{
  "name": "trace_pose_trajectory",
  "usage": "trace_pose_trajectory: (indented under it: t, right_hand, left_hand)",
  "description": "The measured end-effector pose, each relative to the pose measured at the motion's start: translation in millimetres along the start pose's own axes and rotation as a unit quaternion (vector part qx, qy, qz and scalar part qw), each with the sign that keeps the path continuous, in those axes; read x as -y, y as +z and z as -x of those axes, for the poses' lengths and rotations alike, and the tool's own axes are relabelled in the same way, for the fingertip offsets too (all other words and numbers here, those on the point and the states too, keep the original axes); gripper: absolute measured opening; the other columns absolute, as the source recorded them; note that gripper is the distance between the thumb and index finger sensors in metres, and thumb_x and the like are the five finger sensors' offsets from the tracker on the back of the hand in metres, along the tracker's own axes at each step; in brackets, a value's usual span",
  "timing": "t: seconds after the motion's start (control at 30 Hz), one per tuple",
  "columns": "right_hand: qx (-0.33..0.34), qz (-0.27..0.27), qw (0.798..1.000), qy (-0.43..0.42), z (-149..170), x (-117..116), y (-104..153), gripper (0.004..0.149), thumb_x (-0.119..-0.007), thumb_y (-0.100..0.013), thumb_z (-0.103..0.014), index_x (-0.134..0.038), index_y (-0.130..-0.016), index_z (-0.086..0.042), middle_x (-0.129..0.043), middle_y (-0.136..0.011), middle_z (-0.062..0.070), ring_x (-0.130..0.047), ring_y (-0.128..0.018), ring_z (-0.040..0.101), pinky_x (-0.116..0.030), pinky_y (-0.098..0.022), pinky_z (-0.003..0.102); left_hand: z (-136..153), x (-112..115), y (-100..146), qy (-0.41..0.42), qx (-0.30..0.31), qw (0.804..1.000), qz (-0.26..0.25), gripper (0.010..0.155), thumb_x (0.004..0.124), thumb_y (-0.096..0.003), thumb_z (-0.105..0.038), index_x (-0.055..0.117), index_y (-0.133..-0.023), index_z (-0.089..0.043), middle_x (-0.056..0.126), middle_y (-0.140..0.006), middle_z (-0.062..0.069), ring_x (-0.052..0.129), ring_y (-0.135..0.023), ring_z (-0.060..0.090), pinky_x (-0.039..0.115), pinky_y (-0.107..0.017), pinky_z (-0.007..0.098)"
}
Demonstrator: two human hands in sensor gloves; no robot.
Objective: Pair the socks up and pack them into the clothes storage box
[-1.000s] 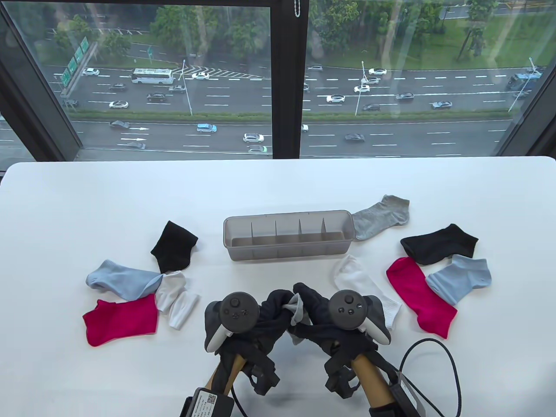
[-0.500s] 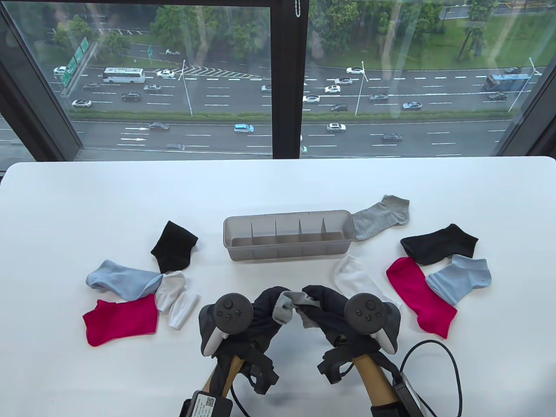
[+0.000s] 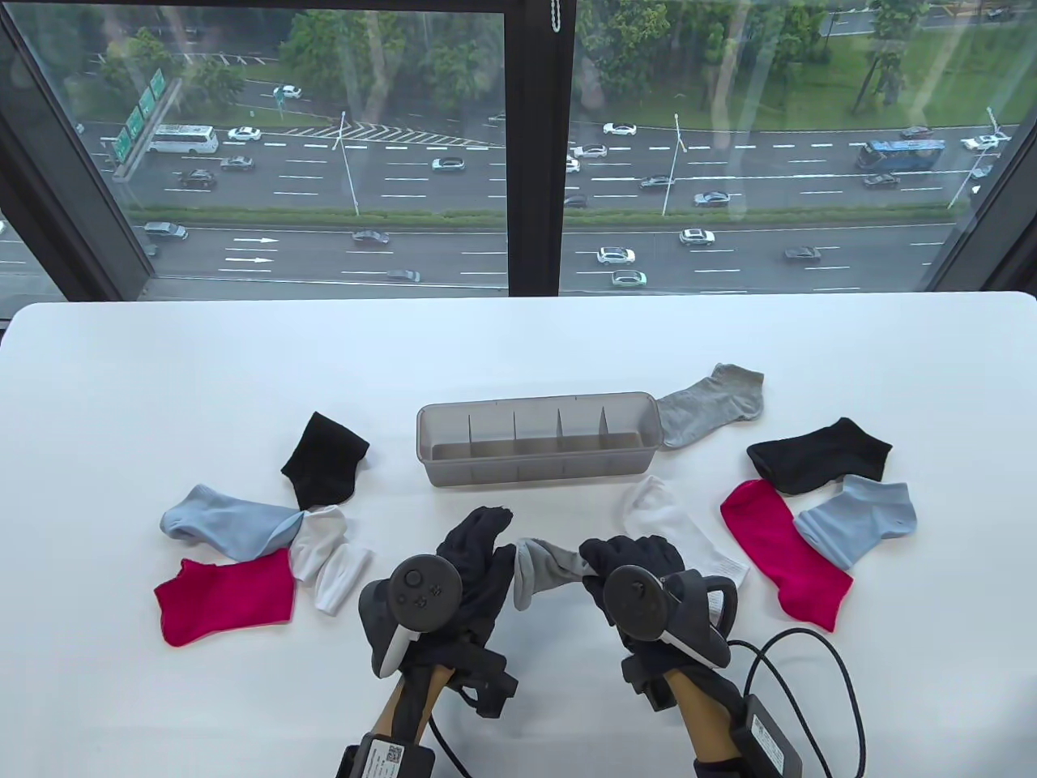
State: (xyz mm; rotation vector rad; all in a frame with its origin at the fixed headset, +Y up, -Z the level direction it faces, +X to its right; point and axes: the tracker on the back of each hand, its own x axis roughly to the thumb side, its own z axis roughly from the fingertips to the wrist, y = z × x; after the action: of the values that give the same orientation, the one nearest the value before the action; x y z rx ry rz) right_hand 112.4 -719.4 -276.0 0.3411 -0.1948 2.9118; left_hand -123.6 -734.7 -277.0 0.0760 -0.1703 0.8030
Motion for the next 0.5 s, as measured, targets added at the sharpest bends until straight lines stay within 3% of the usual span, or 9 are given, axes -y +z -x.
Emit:
trace_pose_trajectory:
  t: [0.13,0.2,0.27,0.33,0.37,0.4,0.43,0.47,0.5]
  right_hand:
    - [-0.02,0.003,0.999,0.051,2.0,0.4,-0.7,0.042,-0.084,-0.053,-0.036,-0.071,-0.092,-0.031,-0.087,-0.079,0.001,-0.088,-0.072,0.022,-0.062,-0.077,0.053]
    - [-0.009,-0.002,1.0,0.028,1.0,0.2,-0.4,0.043,-0.084,-0.053,-0.036,-0.07,-0.093,-0.032,-0.087,-0.081,0.0,-0.088,-0.074,0.022,-0.061,-0.077,0.053]
    - [0.031,-0.029,0.998,-0.047,-5.6,-2.3,0.0,0.044,-0.084,-0.053,-0.034,-0.068,-0.094,-0.033,-0.085,-0.085,0.0,-0.086,-0.078,0.023,-0.059,-0.079,0.055]
    - [0.065,-0.049,0.992,-0.097,-13.8,-4.0,0.6,0.047,-0.084,-0.053,-0.032,-0.066,-0.096,-0.033,-0.084,-0.088,0.0,-0.084,-0.081,0.023,-0.057,-0.08,0.055]
    - [0.072,-0.063,0.989,-0.11,-17.4,-4.3,1.0,0.049,-0.084,-0.053,-0.031,-0.063,-0.098,-0.034,-0.082,-0.091,0.0,-0.083,-0.084,0.023,-0.056,-0.08,0.055]
    - [0.076,-0.065,0.988,-0.118,-19.5,-4.3,1.9,0.051,-0.084,-0.053,-0.03,-0.061,-0.099,-0.034,-0.08,-0.093,-0.001,-0.082,-0.086,0.023,-0.056,-0.081,0.055]
    - [0.067,-0.051,0.99,-0.117,-21.2,-4.3,2.6,0.053,-0.084,-0.054,-0.029,-0.059,-0.1,-0.034,-0.079,-0.095,0.0,-0.08,-0.088,0.024,-0.054,-0.081,0.055]
    - [0.057,-0.034,0.993,-0.101,-19.8,-2.8,2.7,0.058,-0.084,-0.053,-0.032,-0.054,-0.103,-0.034,-0.076,-0.098,0.0,-0.077,-0.092,0.025,-0.053,-0.081,0.057]
    - [0.041,-0.016,0.995,-0.087,-15.8,-0.9,1.5,0.065,-0.083,-0.053,-0.035,-0.047,-0.107,-0.033,-0.072,-0.103,0.002,-0.073,-0.097,0.028,-0.051,-0.081,0.057]
  left_hand:
    - [1.2,-3.1,1.3,0.012,-0.002,1.0,0.001,0.062,0.048,-0.0574,-0.047,0.037,-0.114,-0.025,0.05,-0.12,0.014,0.055,-0.111,0.042,0.046,-0.082,0.062]
    - [0.8,-1.4,0.2,0.015,0.009,1.0,0.025,0.064,0.052,-0.0566,-0.048,0.036,-0.115,-0.026,0.048,-0.121,0.012,0.052,-0.113,0.04,0.043,-0.083,0.063]
    - [-3.0,7.9,-2.6,0.003,0.038,0.992,0.12,0.075,0.06,-0.0529,-0.056,0.028,-0.116,-0.028,0.039,-0.124,0.009,0.041,-0.117,0.038,0.037,-0.084,0.063]
    - [-8.6,17.6,-3.4,-0.023,0.042,0.982,0.181,0.085,0.066,-0.0494,-0.059,0.024,-0.116,-0.026,0.038,-0.125,0.01,0.039,-0.118,0.038,0.034,-0.084,0.064]
    - [-12.1,21.0,-4.4,-0.047,0.038,0.979,0.197,0.082,0.069,-0.0497,-0.057,0.035,-0.116,-0.023,0.048,-0.123,0.012,0.049,-0.116,0.04,0.038,-0.083,0.065]
    - [-14.5,22.5,-4.8,-0.075,0.022,0.978,0.194,0.068,0.07,-0.0513,-0.05,0.056,-0.111,-0.021,0.069,-0.115,0.012,0.067,-0.109,0.039,0.045,-0.082,0.065]
    - [-16.5,21.8,-3.8,-0.112,0.011,0.979,0.172,0.055,0.068,-0.0525,-0.046,0.07,-0.102,-0.022,0.088,-0.101,0.007,0.087,-0.096,0.033,0.052,-0.081,0.061]
    - [-17.2,20.2,-2.8,-0.127,0.021,0.983,0.131,0.044,0.068,-0.0538,-0.041,0.08,-0.094,-0.025,0.098,-0.09,0.004,0.097,-0.086,0.03,0.059,-0.079,0.059]
    - [-17.5,17.3,-2.5,-0.13,0.021,0.986,0.107,0.043,0.068,-0.0542,-0.04,0.08,-0.092,-0.024,0.101,-0.085,0.004,0.102,-0.079,0.027,0.064,-0.077,0.056]
